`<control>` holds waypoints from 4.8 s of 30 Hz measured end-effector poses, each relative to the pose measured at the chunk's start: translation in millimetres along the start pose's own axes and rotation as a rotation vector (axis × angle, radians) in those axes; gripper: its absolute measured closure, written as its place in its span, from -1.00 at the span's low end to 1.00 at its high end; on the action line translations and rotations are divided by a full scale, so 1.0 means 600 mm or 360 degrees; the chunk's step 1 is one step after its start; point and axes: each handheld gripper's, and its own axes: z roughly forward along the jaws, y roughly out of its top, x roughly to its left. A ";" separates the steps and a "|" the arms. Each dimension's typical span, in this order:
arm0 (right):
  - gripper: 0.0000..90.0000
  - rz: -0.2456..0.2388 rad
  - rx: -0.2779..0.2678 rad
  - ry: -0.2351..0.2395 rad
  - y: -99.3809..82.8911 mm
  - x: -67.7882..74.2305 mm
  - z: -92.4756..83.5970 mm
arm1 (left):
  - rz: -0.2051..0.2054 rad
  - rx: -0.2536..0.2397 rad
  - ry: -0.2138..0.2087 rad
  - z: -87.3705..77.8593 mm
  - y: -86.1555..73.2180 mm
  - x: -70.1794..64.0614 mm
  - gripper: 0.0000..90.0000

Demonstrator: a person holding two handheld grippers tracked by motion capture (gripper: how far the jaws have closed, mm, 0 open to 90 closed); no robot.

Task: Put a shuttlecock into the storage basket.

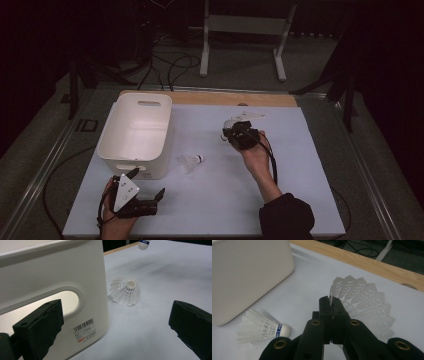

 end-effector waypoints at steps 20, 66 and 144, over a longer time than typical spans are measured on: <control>0.99 -0.0010 -0.0020 0.0029 0.008 0.013 0.003 | 0.0001 0.0002 -0.0001 0.000 0.000 0.000 -0.99; 0.99 -0.0031 -0.0034 0.0076 0.012 0.036 0.012 | -0.0002 -0.0001 -0.0003 0.000 0.000 0.000 -0.99; 0.99 -0.0045 -0.0073 0.0186 0.033 0.068 0.016 | 0.0002 0.0007 -0.0004 0.001 0.000 -0.001 -0.99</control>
